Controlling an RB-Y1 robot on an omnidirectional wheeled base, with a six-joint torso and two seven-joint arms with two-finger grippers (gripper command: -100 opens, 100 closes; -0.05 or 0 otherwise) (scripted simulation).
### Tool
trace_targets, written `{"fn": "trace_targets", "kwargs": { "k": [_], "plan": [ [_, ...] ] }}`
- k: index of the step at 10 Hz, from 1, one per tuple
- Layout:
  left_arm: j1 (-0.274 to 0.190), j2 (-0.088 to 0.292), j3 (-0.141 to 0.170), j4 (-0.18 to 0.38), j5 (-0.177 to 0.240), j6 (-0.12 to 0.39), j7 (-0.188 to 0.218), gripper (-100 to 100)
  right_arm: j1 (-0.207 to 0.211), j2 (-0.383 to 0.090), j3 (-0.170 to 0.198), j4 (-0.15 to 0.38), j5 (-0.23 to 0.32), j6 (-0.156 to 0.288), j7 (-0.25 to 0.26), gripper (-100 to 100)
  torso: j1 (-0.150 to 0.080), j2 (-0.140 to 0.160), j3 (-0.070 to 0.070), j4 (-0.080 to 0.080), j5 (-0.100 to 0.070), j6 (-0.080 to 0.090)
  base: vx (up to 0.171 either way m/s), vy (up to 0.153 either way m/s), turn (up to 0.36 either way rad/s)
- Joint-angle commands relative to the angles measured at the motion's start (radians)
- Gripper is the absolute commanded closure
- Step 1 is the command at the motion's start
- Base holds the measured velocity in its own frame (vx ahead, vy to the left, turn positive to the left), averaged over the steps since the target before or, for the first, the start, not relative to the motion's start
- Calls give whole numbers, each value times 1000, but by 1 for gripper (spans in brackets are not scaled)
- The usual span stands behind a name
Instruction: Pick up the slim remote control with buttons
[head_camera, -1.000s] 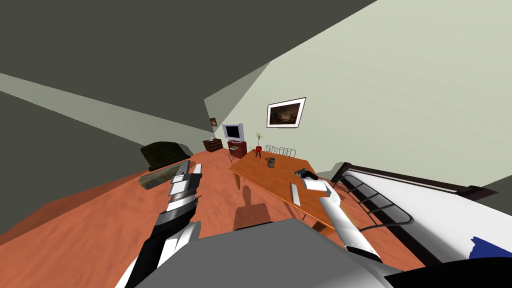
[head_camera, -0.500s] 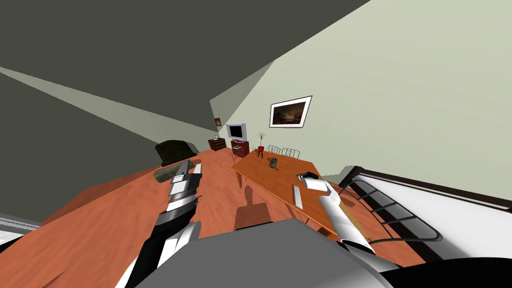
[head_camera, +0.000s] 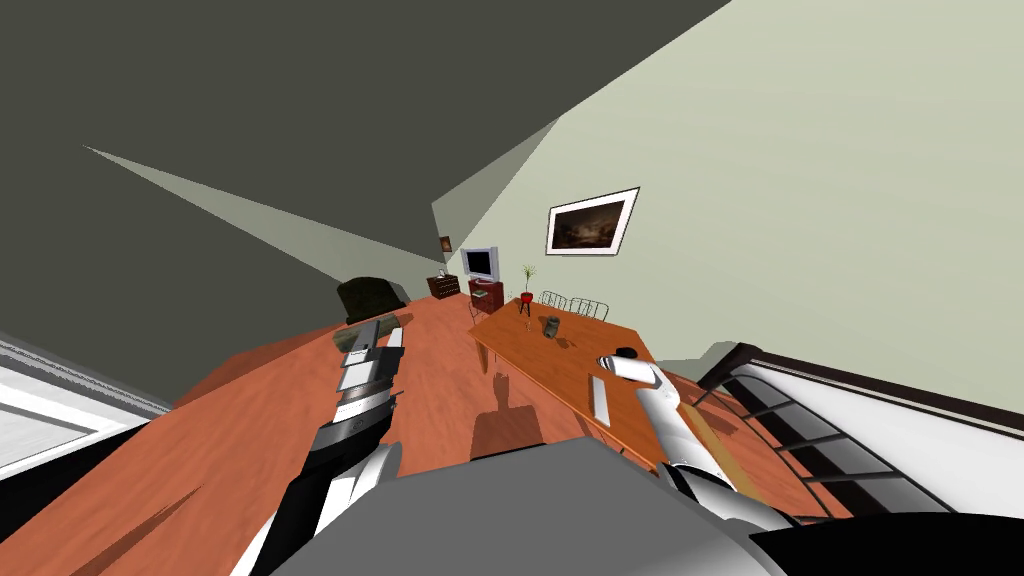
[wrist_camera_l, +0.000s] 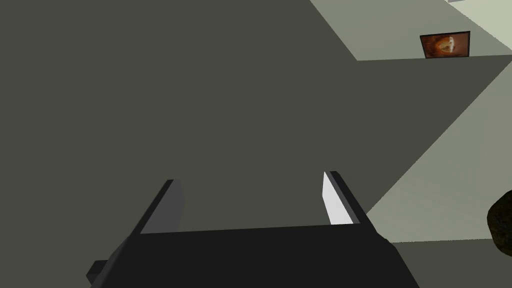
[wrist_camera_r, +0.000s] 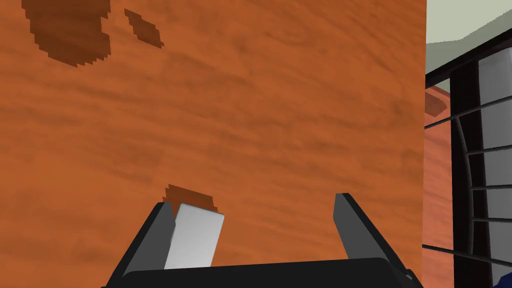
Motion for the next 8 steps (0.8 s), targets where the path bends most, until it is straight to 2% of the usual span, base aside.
{"fn": "trace_targets", "kwargs": {
  "k": [1, 3, 4, 5, 6, 7, 8],
  "plan": [
    [0, 0, 0, 0, 0, 0, 0, 0, -35, 4, -25, 50, 7, 50, -50, -100, 0, 0, 0, 0, 0, 0, -21, -54, 154],
    [0, 0, 0, 0, 0, 0, 0, 0, -35, 4, -25, 77, 7, 63, -62, -100, 0, 0, 0, 0, 0, 0, -11, -30, 45],
    [0, 0, 0, 0, 0, 0, 0, 0, -56, 8, -47, 114, 7, 110, -106, -100, 1, -1, 0, 0, 0, 0, -8, -31, 152],
    [0, 0, 0, 0, 0, 0, 0, 0, -56, 8, -47, 129, 7, 110, -106, -100, 1, -1, 0, 0, 0, -1, -12, -41, 91],
    [0, 0, 0, 0, 0, 0, 0, 0, -76, 12, -68, 169, 8, 149, -146, -100, 1, -1, 0, 0, 0, 0, -24, -47, 164],
    [0, 0, 0, 0, 0, 0, 0, 0, -76, 12, -68, 180, 8, 155, -146, -100, 0, 0, 0, 0, 0, -1, -23, -47, 74],
    [0, 0, 0, 0, 0, 0, 0, 0, -95, 16, -88, 223, 8, 193, -184, -100, 0, 0, 0, 0, 0, 0, -14, -50, 112]
  ]
}}
